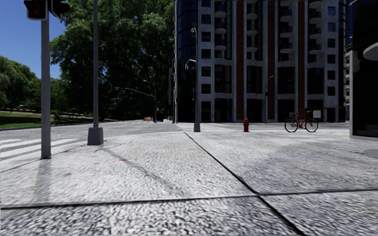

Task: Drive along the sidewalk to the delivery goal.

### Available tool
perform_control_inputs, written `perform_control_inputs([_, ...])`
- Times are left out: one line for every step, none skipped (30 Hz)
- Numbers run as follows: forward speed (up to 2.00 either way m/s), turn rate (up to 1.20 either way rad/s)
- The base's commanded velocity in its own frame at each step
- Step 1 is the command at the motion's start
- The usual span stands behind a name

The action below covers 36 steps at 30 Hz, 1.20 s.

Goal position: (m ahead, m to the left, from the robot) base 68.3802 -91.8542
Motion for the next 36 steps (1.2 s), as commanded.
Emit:
perform_control_inputs([2.00,-0.29])
perform_control_inputs([2.00,-0.29])
perform_control_inputs([2.00,-0.29])
perform_control_inputs([2.00,-0.29])
perform_control_inputs([2.00,-0.29])
perform_control_inputs([2.00,-0.29])
perform_control_inputs([2.00,-0.29])
perform_control_inputs([2.00,-0.29])
perform_control_inputs([2.00,-0.29])
perform_control_inputs([2.00,-0.29])
perform_control_inputs([2.00,-0.29])
perform_control_inputs([2.00,-0.29])
perform_control_inputs([2.00,-0.29])
perform_control_inputs([2.00,-0.29])
perform_control_inputs([2.00,-0.29])
perform_control_inputs([2.00,-0.29])
perform_control_inputs([2.00,-0.29])
perform_control_inputs([2.00,-0.29])
perform_control_inputs([2.00,-0.29])
perform_control_inputs([2.00,-0.29])
perform_control_inputs([2.00,-0.29])
perform_control_inputs([2.00,-0.29])
perform_control_inputs([2.00,-0.29])
perform_control_inputs([2.00,-0.29])
perform_control_inputs([2.00,-0.29])
perform_control_inputs([2.00,-0.29])
perform_control_inputs([2.00,-0.29])
perform_control_inputs([2.00,-0.29])
perform_control_inputs([2.00,-0.29])
perform_control_inputs([2.00,-0.29])
perform_control_inputs([2.00,-0.29])
perform_control_inputs([2.00,-0.29])
perform_control_inputs([2.00,-0.29])
perform_control_inputs([2.00,-0.29])
perform_control_inputs([2.00,-0.29])
perform_control_inputs([2.00,-0.29])
